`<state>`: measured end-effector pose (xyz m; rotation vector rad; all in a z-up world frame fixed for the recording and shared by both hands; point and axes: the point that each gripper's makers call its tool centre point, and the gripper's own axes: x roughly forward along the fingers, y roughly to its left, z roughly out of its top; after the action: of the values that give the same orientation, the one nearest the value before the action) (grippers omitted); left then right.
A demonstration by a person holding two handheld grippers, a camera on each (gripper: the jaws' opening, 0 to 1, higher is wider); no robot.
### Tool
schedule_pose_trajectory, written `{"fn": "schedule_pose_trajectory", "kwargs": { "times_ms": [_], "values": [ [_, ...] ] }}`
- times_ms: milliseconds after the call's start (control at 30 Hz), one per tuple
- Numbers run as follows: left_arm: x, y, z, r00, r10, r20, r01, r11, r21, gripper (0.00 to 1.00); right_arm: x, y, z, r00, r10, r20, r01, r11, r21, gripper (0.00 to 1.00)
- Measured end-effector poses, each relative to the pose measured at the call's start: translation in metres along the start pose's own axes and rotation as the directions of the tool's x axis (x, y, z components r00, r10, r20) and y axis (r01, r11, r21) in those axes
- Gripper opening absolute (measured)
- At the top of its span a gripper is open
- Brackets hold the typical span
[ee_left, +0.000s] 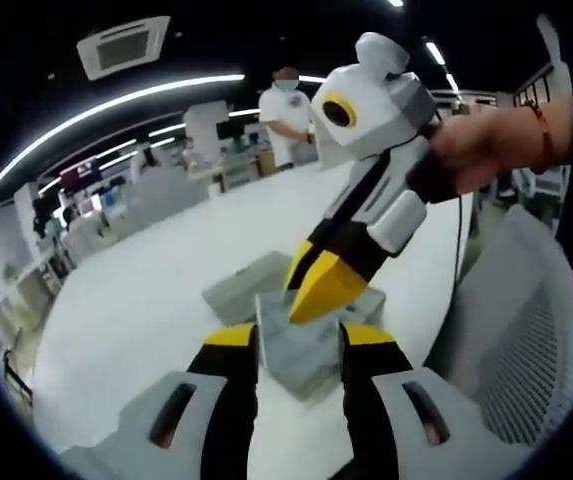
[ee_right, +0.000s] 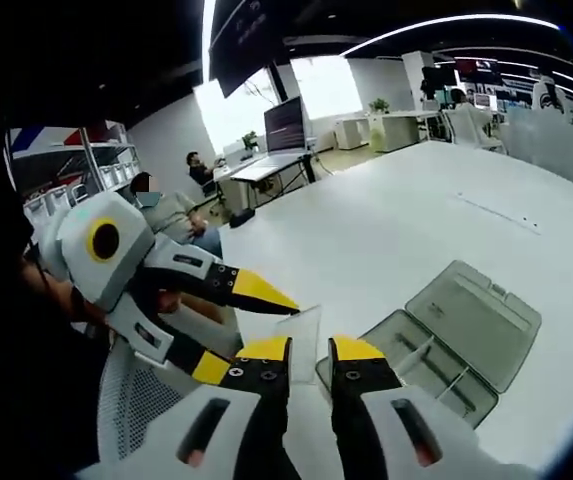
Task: Insert the divider into the dual guide fixture by aligning both edges with the guide slots and pushing it downward to the bottom, including one-sided entry, uneven engagement, binding, and posture correction.
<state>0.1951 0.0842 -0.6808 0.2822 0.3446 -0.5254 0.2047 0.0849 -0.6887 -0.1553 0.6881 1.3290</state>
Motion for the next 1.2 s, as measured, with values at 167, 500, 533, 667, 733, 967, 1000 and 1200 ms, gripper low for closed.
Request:
{"fn": "schedule_pose_trajectory", "kwargs": {
  "times_ms": [167,500,533,667,733,967,1000,1200],
  "values": [
    [0.0004,-0.0009,0.0015,1.0,-0.003,0.006,0.003,1.0,0.011,0.31,-0.0004,0.0007,-0.0004,1.0,0.007,0.006,-0.007,1.0,0.017,0.1],
    [-0.0003,-0.0025,0.0021,1.0,-0.004,0.008,0.004,1.0,0.02,0.31,-0.0017,0.0034,0.0008,1.0,0.021,0.016,-0.022,0.999,0.036,0.09],
    [-0.0002,-0.0028,0.0017,1.0,-0.006,0.005,0.006,1.0,0.02,0.31,-0.0017,0.0033,0.0006,1.0,0.021,0.015,-0.021,0.999,0.035,0.09],
    [-0.0002,-0.0026,0.0009,1.0,-0.005,0.0,0.005,1.0,0.023,0.31,-0.0015,0.004,-0.0007,1.0,0.026,0.012,-0.027,0.999,0.035,0.08],
    [-0.0007,-0.0033,0.0007,1.0,-0.005,-0.002,0.005,1.0,0.025,0.31,-0.0018,0.0049,-0.0011,1.0,0.029,0.011,-0.03,0.999,0.036,0.07],
    [-0.0035,-0.0061,0.0005,1.0,-0.003,-0.003,0.003,1.0,0.029,0.31,-0.0025,0.0075,-0.0021,0.999,0.039,0.006,-0.039,0.998,0.043,0.05],
    [-0.0037,-0.0064,0.0005,1.0,-0.003,-0.004,0.003,1.0,0.03,0.31,-0.0026,0.0076,-0.0019,0.999,0.039,0.008,-0.04,0.998,0.045,0.05],
    [-0.0028,-0.0078,-0.0001,1.0,-0.014,-0.011,0.014,1.0,0.021,0.28,-0.0029,0.0099,-0.0062,0.999,0.035,0.014,-0.036,0.998,0.044,0.0]
  ]
}}
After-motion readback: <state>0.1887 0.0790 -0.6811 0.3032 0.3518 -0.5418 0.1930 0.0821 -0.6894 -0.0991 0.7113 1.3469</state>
